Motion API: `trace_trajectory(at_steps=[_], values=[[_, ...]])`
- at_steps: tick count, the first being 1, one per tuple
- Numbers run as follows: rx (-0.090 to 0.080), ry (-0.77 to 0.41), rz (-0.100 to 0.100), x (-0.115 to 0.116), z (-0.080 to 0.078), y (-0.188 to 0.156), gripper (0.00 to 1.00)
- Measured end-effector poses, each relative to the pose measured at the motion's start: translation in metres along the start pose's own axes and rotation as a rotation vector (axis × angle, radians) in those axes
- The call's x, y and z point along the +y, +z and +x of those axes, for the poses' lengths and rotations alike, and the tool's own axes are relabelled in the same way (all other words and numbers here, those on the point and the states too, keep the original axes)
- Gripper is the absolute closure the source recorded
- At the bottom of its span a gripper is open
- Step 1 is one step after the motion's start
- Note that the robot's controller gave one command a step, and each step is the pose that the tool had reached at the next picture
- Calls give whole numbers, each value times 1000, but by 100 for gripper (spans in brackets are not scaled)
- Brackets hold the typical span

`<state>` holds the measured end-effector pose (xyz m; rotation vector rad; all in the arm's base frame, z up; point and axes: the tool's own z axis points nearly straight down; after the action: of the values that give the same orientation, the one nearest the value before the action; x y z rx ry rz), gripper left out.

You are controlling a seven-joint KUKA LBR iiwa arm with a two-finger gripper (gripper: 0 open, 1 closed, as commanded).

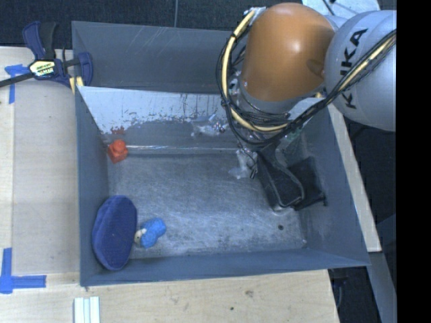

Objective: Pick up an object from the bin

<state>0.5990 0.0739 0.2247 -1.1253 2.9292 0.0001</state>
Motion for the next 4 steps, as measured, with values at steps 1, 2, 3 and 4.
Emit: trace_trajectory(at_steps=[1, 2, 3, 4], values=[[6, 107, -8, 143, 6, 82, 0], [-5, 89, 2, 152, 14, 156, 0], [-2, 90, 0, 153, 15, 154, 100], [-7, 38, 3, 134, 15, 38, 100]])
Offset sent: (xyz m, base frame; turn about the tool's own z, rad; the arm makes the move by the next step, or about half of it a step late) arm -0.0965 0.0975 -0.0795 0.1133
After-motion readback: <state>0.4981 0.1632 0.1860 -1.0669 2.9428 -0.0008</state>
